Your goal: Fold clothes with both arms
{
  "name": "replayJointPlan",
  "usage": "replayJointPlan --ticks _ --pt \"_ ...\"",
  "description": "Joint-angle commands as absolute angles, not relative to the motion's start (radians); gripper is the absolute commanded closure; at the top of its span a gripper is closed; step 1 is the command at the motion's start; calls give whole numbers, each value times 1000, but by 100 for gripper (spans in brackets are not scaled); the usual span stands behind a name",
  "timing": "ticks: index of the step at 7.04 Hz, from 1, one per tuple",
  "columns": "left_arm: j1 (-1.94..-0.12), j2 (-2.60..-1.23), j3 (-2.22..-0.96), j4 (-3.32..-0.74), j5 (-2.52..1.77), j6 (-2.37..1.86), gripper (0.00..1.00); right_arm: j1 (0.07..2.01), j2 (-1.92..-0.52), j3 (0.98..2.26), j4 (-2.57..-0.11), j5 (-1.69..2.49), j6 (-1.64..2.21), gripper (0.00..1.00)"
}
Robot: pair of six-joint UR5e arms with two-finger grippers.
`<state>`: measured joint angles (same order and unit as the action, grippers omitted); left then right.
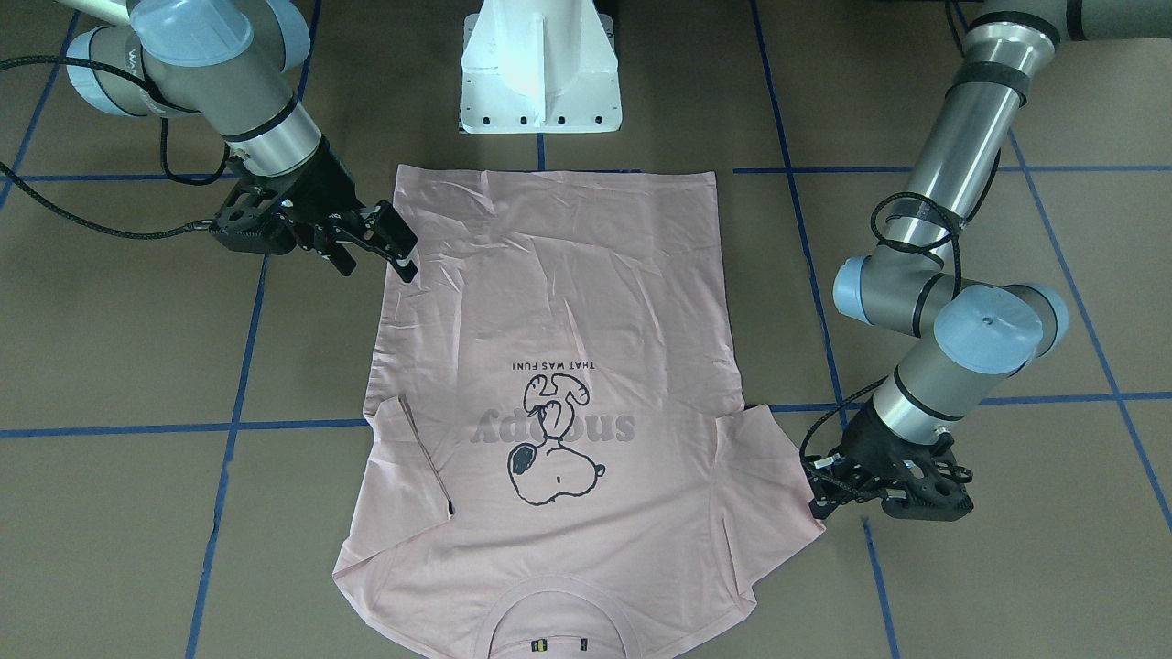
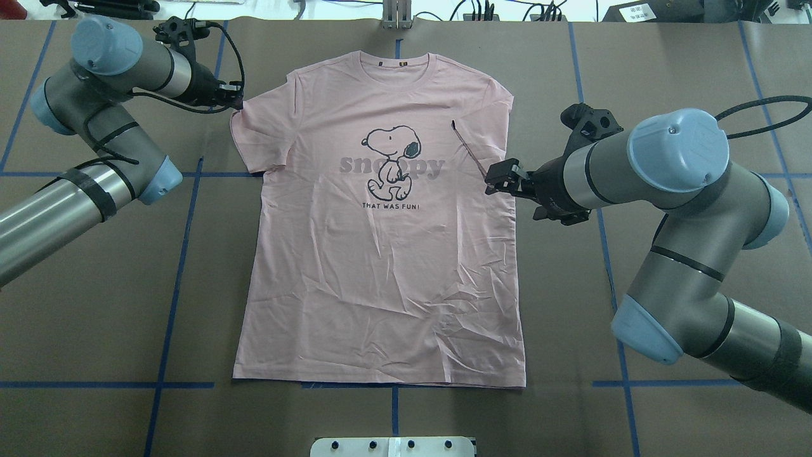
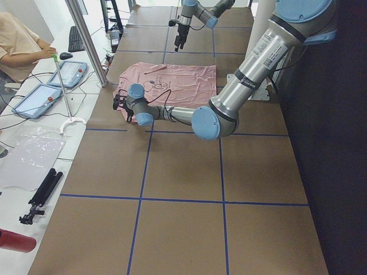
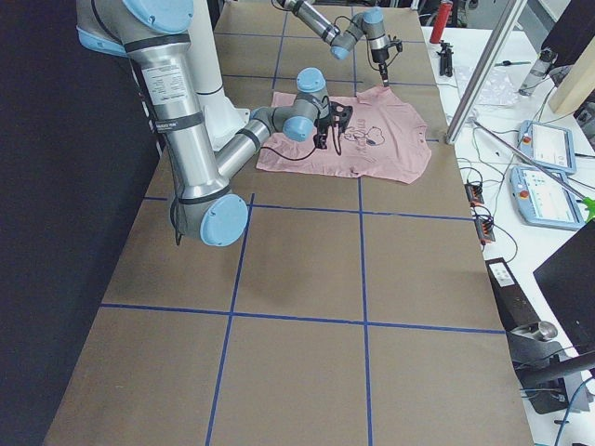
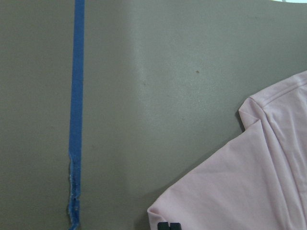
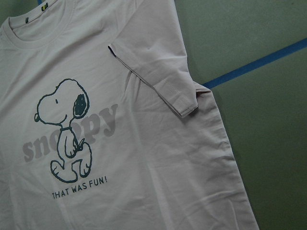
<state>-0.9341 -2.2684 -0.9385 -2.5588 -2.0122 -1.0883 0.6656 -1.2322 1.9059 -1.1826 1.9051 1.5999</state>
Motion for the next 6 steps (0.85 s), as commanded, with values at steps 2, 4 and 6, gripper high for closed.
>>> replayJointPlan --ticks 2,4,6 --pt "-807 -2318 -1029 -2545 -1921 -1420 100 667 -1232 1904 -1183 1905 1598 0" --pt "-767 -2350 -999 -2543 -1818 -1434 100 667 -1235 1901 -1183 1905 1594 0" --pt "-767 -2413 -937 -2546 -1807 -1436 100 666 -1235 1901 -1183 1905 1594 0"
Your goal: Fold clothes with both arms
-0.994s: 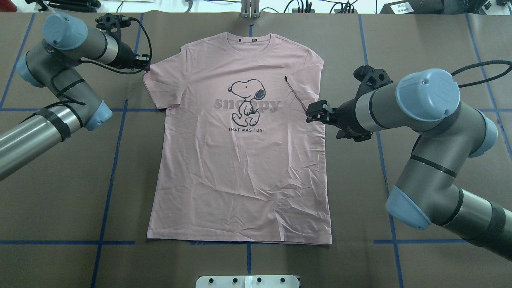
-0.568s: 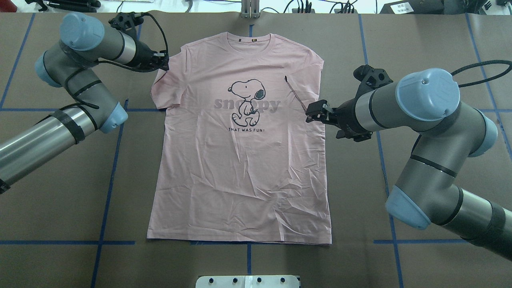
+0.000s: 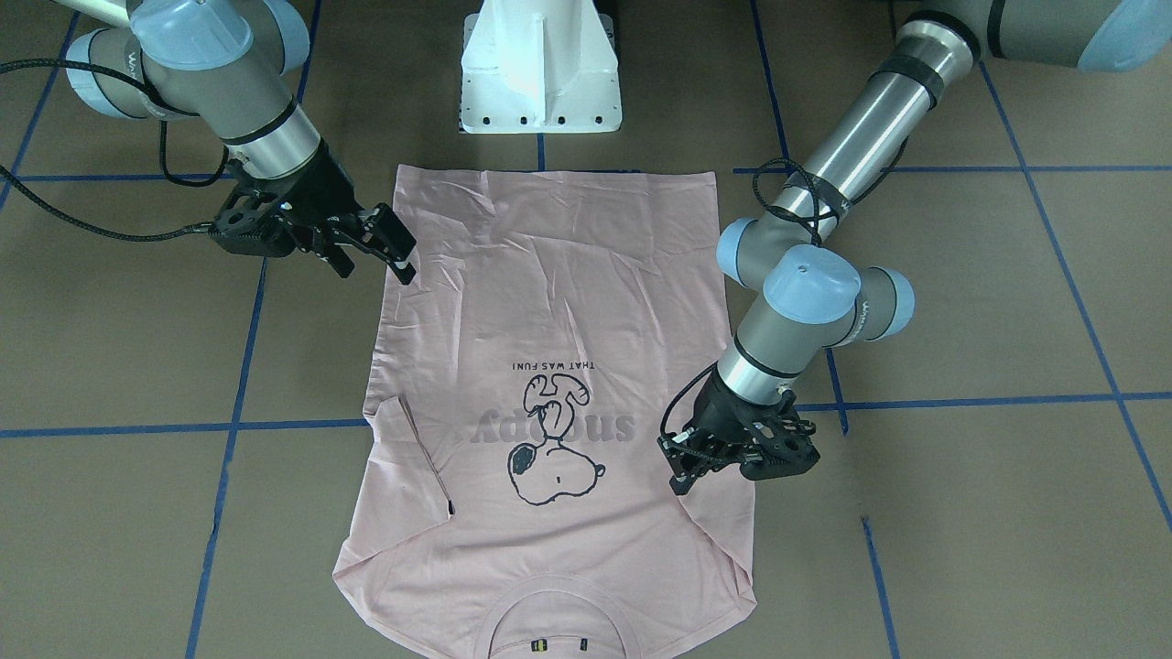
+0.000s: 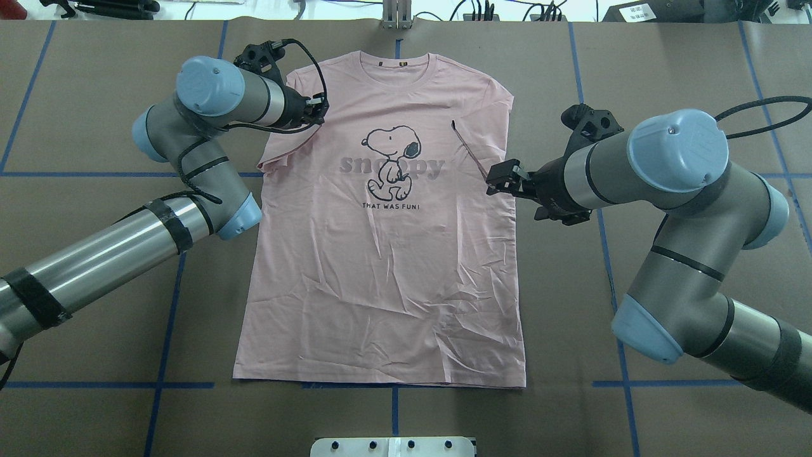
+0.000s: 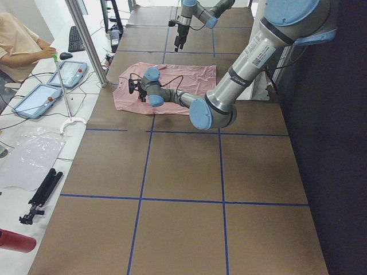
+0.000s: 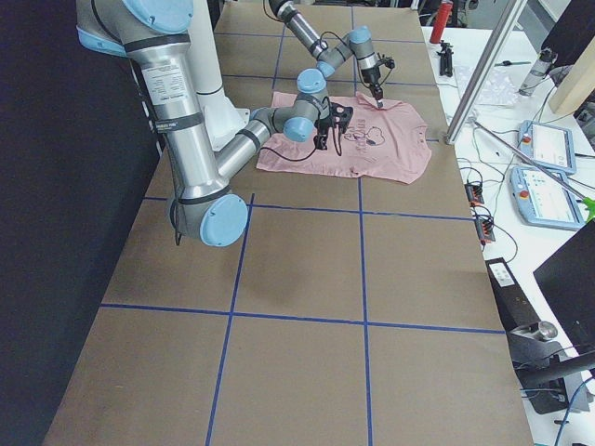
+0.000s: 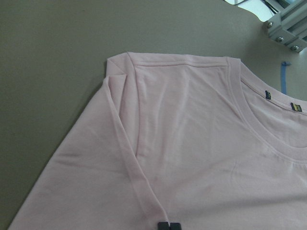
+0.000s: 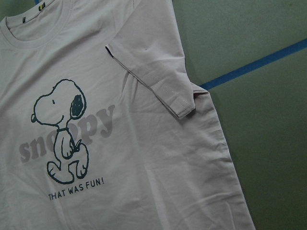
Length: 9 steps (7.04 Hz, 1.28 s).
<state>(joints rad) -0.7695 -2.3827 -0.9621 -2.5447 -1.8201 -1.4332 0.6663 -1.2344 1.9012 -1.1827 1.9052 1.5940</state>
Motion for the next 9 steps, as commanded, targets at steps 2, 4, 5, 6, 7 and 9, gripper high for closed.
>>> replayJointPlan --ticks 2,4,5,6,7,9 --pt "-767 -2422 -917 -2548 -1786 -1437 100 666 -1233 1899 -1183 1905 1594 0" --pt "-767 -2421 -914 -2549 -1750 -1437 97 661 -1232 1896 -1183 1904 1597 0" --pt "-765 -2410 -942 -2551 -1752 -1437 58 657 -1232 1896 -1183 1899 1601 0" --pt "-758 -2352 -1044 -2549 -1753 -1439 40 623 -1233 1901 -1189 1809 1642 0" --pt "-718 -2276 -1189 -2534 -1756 -1439 33 545 -1229 1925 -1227 1707 1764 0" --pt "-701 -2201 -1310 -2534 -1807 -1481 31 388 -1224 2037 -1422 1612 1954 0"
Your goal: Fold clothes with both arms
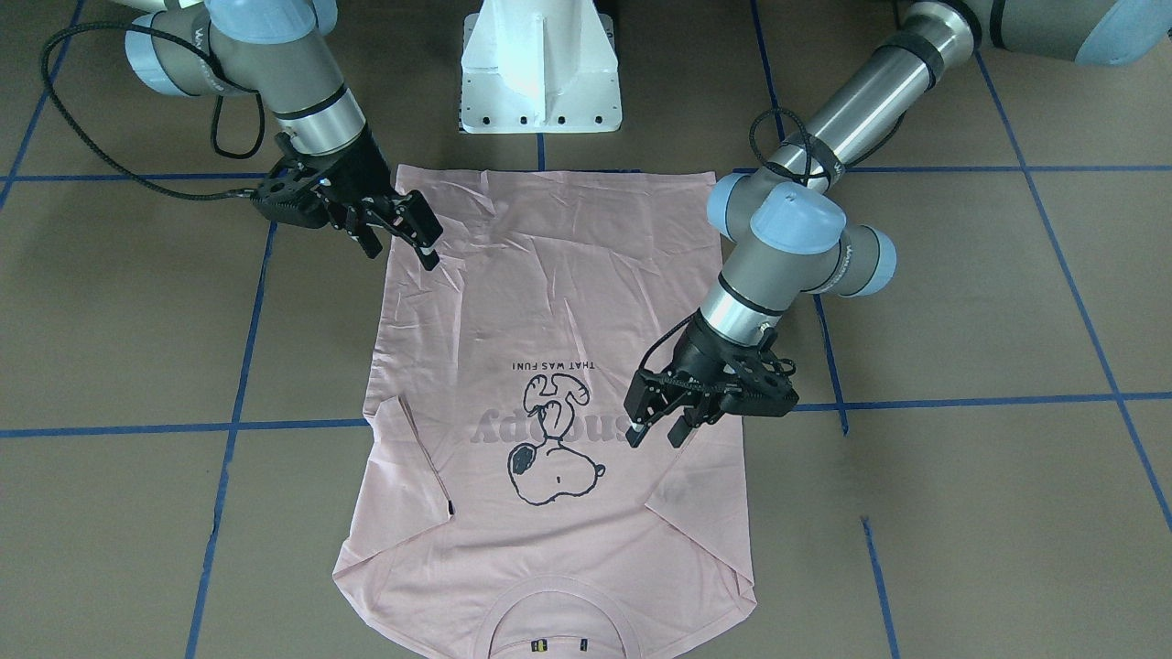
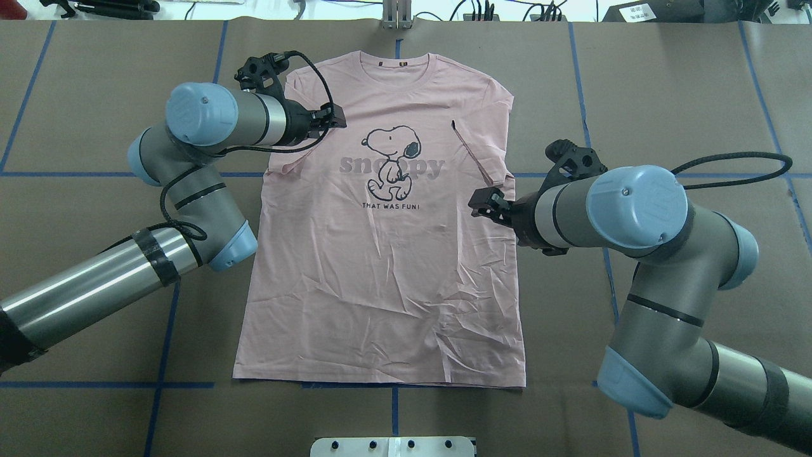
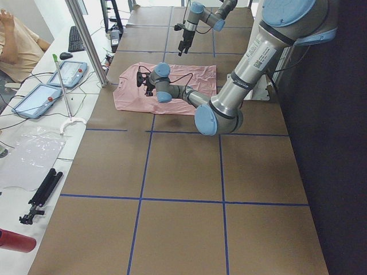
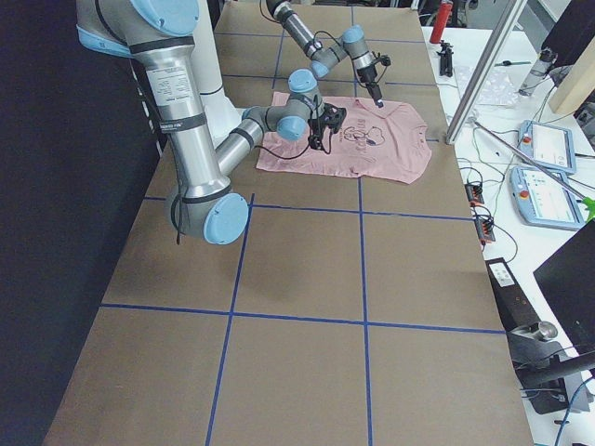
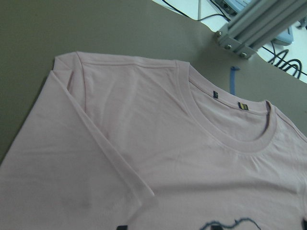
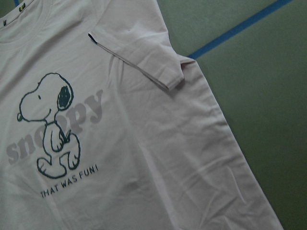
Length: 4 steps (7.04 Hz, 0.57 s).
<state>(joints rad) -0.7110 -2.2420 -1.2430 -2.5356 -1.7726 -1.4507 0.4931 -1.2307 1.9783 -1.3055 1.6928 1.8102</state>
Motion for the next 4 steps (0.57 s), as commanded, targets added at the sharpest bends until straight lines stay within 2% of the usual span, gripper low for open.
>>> replayJointPlan --ticks 1,2,4 --pt "-703 -2191 -1315 -2536 -1840 -1486 31 261 -1233 2071 -1469 1441 2026 3" --pt "-703 -2165 -1318 -2543 -1936 -1486 31 205 -1288 2083 -1468 1427 2140 12" --pt "-704 -2154 -1316 -2534 -1999 -1520 31 111 -1369 2082 -1474 1405 2164 13"
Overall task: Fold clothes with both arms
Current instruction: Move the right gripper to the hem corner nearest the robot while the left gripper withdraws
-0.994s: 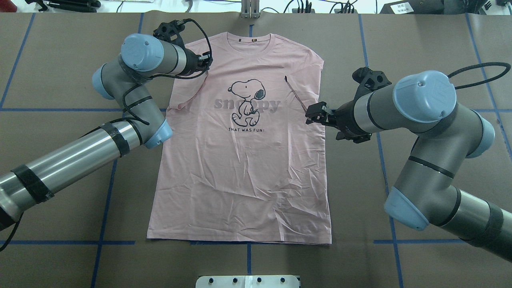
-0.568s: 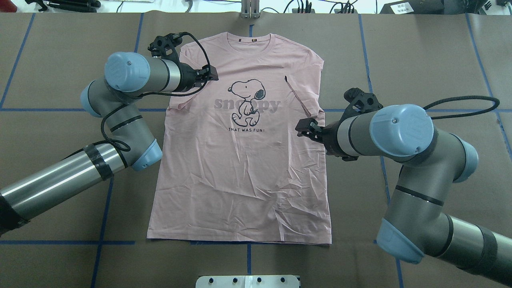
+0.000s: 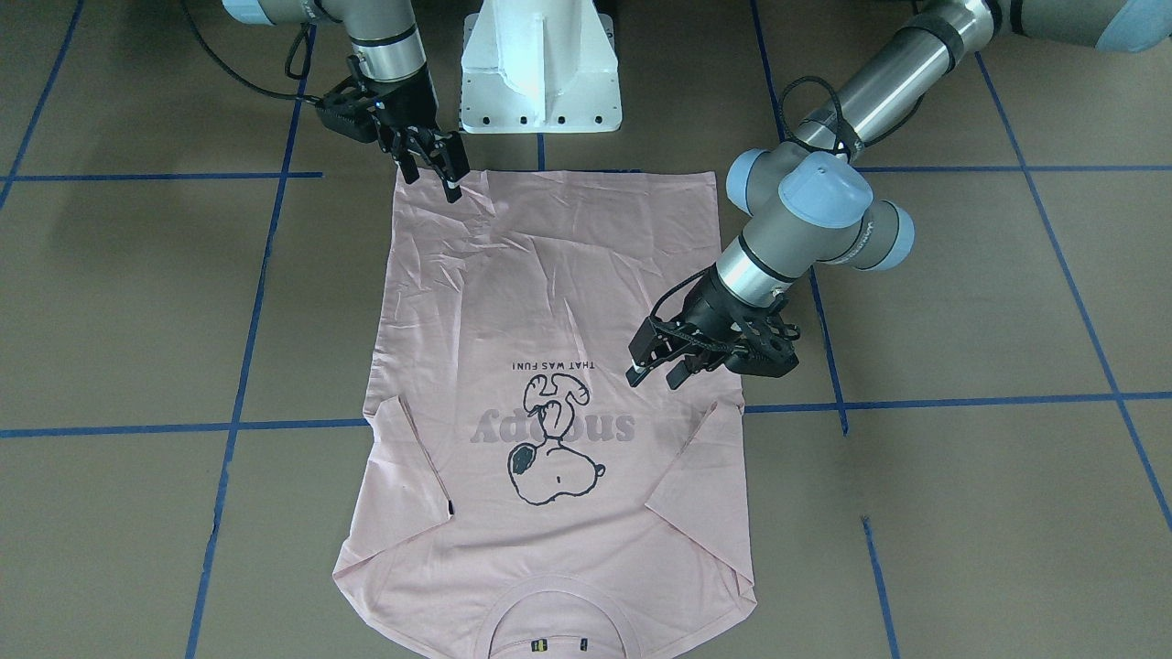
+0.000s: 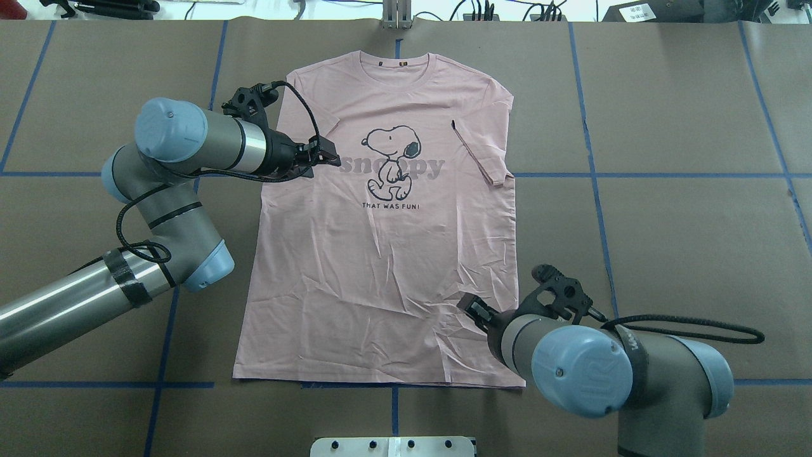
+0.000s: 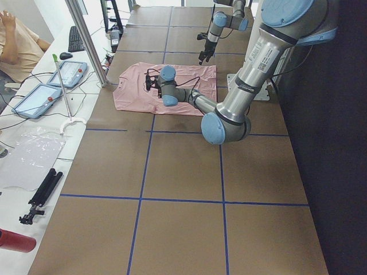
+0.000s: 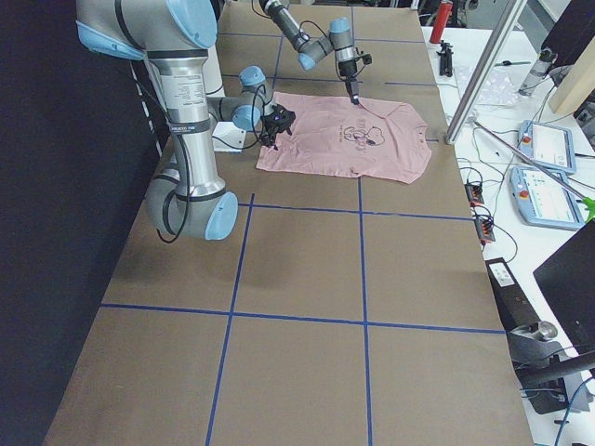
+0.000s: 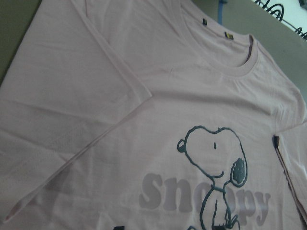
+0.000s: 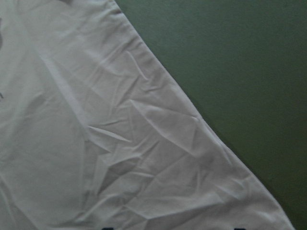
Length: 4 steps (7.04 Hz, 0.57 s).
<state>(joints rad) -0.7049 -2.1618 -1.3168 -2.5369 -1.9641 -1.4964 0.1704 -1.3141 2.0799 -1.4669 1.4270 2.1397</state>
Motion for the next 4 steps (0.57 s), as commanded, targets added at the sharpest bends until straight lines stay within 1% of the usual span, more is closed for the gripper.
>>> replayJointPlan --ticks 1,2,3,4 --pt "-703 -2155 -1319 -2534 -1997 -1554 31 85 -1374 2083 -1474 1394 2196 12" --pt "-703 -2155 -1321 -2536 -1999 -1581 30 45 -1391 2082 -1474 1369 2238 12" --pt "-703 -2155 -1321 -2536 -1997 -1583 30 38 -1397 2082 -1474 1358 2238 12" --pt "-703 -2155 -1319 -2536 -1997 -1582 28 31 -1411 2082 -1474 1356 2238 12"
